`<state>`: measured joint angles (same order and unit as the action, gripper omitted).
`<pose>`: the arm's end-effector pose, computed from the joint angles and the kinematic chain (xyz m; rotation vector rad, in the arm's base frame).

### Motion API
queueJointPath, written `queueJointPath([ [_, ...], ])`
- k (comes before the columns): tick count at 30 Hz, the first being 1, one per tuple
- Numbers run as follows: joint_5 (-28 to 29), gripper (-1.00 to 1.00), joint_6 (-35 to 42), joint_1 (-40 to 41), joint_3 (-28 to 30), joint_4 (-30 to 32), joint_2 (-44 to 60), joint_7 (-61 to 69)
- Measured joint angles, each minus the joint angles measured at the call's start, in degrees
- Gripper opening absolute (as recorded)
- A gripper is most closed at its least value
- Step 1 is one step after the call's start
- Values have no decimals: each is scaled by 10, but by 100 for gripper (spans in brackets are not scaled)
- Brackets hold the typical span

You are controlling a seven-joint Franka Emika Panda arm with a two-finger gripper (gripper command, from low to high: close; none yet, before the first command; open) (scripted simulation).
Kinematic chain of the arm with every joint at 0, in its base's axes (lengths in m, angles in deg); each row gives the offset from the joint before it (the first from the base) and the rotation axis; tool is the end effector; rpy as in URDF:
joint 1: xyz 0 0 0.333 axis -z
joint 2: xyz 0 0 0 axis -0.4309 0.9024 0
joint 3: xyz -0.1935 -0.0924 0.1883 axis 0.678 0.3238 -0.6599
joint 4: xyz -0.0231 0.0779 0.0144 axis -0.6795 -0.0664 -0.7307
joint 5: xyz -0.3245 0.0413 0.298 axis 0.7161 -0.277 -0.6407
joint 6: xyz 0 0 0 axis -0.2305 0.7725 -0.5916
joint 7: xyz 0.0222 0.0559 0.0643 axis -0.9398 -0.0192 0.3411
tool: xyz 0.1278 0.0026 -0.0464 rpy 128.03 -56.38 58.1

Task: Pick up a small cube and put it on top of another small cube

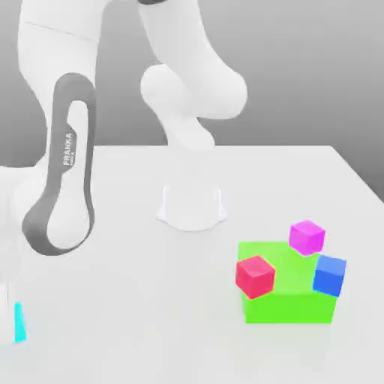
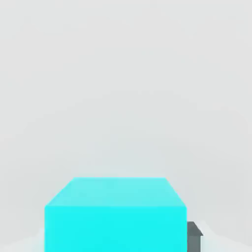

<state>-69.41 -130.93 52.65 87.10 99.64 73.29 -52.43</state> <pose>0.3934 -0.3292 0.0480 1.7642 -2.5992 0.0015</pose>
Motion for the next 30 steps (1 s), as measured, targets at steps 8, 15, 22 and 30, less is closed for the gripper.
queueJointPath([
  [8, 46, -100, 87, -87, -49, 72, -166, -22],
  [15, 56, -100, 145, -231, -127, 155, -311, -12],
  [22, 60, -100, 182, -325, -215, 234, -426, 0],
  [30, 76, 100, 79, -324, -231, 258, -347, -11],
])
